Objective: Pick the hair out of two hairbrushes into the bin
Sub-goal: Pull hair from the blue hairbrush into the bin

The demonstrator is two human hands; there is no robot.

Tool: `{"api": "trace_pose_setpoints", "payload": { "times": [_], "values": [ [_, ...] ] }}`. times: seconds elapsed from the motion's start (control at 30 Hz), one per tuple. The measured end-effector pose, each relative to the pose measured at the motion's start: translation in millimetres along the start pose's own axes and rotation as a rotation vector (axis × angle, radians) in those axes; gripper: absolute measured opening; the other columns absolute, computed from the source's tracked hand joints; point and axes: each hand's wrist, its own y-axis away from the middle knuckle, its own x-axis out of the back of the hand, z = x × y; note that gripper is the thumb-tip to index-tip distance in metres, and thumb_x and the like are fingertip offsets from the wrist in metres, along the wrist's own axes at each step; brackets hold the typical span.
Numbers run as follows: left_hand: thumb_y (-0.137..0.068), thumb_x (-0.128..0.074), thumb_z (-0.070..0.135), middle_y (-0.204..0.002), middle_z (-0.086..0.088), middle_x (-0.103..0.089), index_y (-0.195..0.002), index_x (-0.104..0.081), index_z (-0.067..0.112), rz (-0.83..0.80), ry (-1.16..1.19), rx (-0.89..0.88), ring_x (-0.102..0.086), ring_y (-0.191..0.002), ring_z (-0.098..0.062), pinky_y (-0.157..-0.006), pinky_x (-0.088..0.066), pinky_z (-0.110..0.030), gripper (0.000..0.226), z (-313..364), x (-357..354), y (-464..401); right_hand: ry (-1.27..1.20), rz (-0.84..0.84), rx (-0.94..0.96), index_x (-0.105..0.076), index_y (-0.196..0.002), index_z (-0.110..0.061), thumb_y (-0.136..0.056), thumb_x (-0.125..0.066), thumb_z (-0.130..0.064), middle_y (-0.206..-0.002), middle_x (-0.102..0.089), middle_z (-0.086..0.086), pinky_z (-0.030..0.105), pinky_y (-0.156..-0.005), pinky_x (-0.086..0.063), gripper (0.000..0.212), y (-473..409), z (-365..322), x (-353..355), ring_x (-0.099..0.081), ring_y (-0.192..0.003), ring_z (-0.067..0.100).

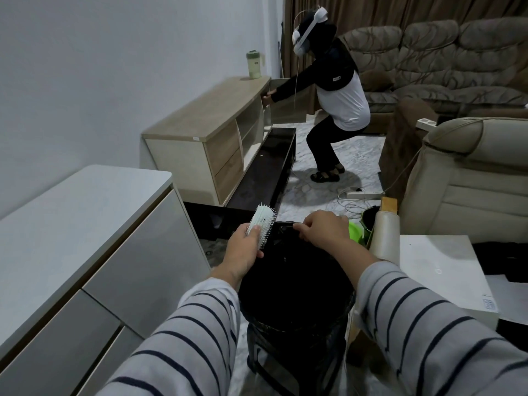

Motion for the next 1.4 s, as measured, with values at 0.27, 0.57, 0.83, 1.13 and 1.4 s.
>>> {"api": "trace_pose_setpoints", "payload": {
  "times": [0.27, 0.57, 0.83, 1.13, 1.4],
  "values": [
    [-0.097, -0.044, 0.031, -0.09, -0.008, -0.065, -0.098, -0.056, 0.019, 0.006, 0.035, 0.034, -0.054, -0.046, -0.014, -0.043, -0.032, -0.023, 0.017, 6.1, -8.6, 0.7, -0.149, -0.011, -0.001, -0.069, -0.071, -0.024, -0.076, -0.072, -0.03, -0.089, -0.071, 0.006, 0.035, -0.086, -0.051, 0.009, -2.8, 2.3, 5.6, -0.064, -0.096, 0.025],
    [-0.093, -0.052, 0.048, -0.09, -0.009, -0.071, -0.1, -0.06, 0.015, 0.035, -0.048, -0.031, -0.057, -0.045, -0.014, -0.04, -0.033, -0.022, 0.035, 9.6, -7.0, 3.7, -0.449, 0.242, 0.299, -0.073, -0.086, -0.014, -0.082, -0.057, -0.002, -0.092, -0.073, 0.005, 0.01, -0.072, -0.039, 0.021, -1.9, -21.4, 2.5, -0.062, -0.084, 0.02],
    [-0.097, -0.045, 0.037, -0.084, -0.007, -0.069, -0.1, -0.06, 0.012, 0.02, -0.048, -0.006, -0.055, -0.044, -0.017, -0.044, -0.034, -0.024, 0.029, 10.0, -12.1, -2.7, -0.295, 0.235, 0.492, -0.067, -0.076, -0.012, -0.077, -0.06, -0.01, -0.083, -0.062, -0.002, 0.034, -0.07, -0.052, 0.007, -2.5, -31.9, -14.2, -0.058, -0.075, 0.015],
    [-0.094, -0.044, 0.029, -0.086, -0.012, -0.067, -0.1, -0.06, 0.009, 0.033, -0.036, -0.046, -0.055, -0.047, -0.017, -0.058, -0.05, -0.033, 0.026, 13.3, -16.3, -5.9, -0.134, 0.292, 0.391, -0.064, -0.081, 0.004, -0.087, -0.052, -0.01, -0.095, -0.061, 0.016, 0.038, -0.07, -0.045, 0.02, -6.8, -42.7, -16.1, -0.058, -0.088, 0.032],
    [-0.095, -0.045, 0.031, -0.08, -0.005, -0.062, -0.103, -0.056, 0.011, 0.051, -0.126, -0.109, -0.058, -0.059, -0.021, -0.066, -0.051, -0.036, 0.024, 20.2, -19.4, -4.3, -0.062, 0.332, 0.242, -0.071, -0.088, -0.019, -0.085, -0.059, -0.027, -0.104, -0.062, 0.0, 0.035, -0.082, -0.037, 0.014, -8.3, -46.0, -11.2, -0.051, -0.105, 0.023]
  ]
}}
